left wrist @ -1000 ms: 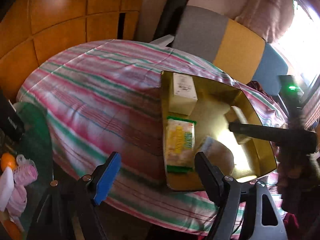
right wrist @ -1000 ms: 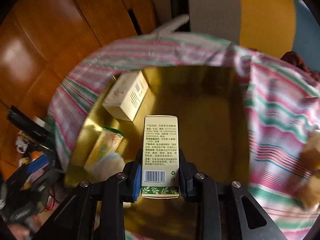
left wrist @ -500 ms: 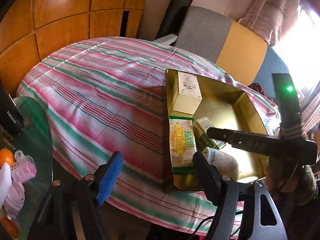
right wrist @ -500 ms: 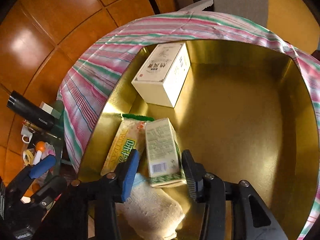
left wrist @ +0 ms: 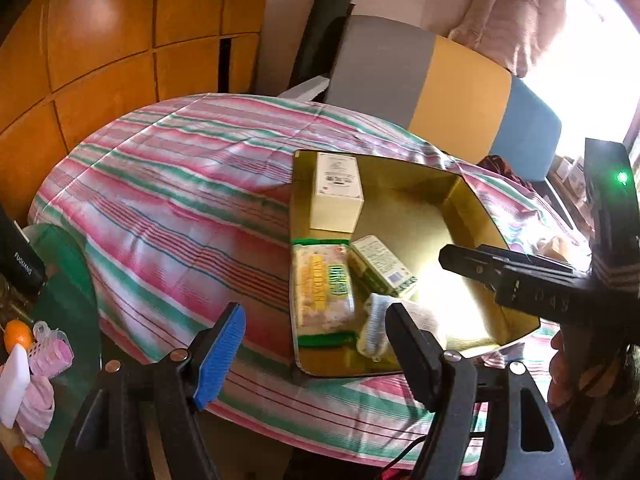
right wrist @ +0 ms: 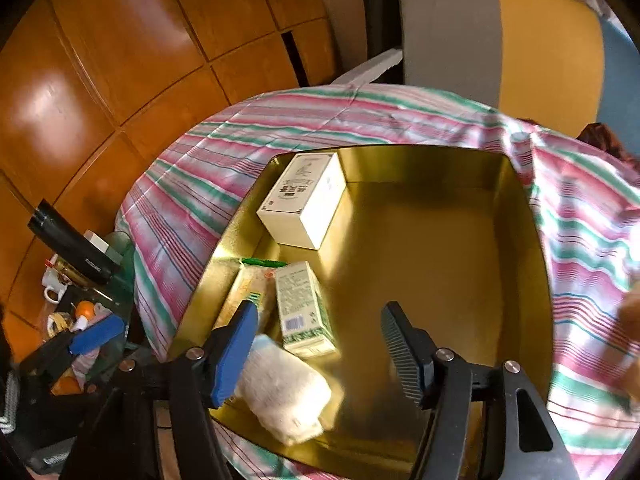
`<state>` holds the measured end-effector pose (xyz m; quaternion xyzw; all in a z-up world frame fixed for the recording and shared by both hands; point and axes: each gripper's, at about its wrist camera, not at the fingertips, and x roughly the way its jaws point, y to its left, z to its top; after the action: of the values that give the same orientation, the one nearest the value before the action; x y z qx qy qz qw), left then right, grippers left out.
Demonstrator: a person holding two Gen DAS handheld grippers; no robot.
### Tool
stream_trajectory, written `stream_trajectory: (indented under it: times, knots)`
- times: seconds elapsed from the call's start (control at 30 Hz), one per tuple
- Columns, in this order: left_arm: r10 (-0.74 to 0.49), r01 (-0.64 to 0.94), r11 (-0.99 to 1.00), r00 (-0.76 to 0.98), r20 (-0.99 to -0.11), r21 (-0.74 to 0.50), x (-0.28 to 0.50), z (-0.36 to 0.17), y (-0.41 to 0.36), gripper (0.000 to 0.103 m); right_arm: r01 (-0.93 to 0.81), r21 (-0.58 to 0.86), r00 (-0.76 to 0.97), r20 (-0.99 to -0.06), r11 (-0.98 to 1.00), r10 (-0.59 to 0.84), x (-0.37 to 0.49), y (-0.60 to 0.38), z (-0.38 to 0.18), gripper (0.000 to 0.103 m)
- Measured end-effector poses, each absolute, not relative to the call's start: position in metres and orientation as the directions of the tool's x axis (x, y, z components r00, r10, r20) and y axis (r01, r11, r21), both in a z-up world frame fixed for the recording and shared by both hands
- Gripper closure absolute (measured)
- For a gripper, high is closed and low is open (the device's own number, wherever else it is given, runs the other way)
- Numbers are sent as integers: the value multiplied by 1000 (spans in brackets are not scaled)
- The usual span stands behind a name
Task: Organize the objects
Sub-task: 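Carry the green box into the gold tray and open the right tool, then move the left tool to the pile and grasp a yellow sponge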
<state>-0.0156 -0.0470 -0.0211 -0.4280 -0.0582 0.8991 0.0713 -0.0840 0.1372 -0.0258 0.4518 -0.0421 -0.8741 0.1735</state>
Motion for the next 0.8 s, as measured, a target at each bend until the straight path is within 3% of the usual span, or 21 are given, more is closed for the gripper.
stream_trajectory:
  times: [0.37,0.8]
  knots:
    - [233,-201,-970,-606,-761,-137,-17,-13,-4,29,142,187,-631,-740,-972,-235,-43,219,-12,29]
    - [295,-374,-924,-571,-766,-78,-21,-2,72,29,-130,68,-660,-751,-989,35,-5,376,-11,22]
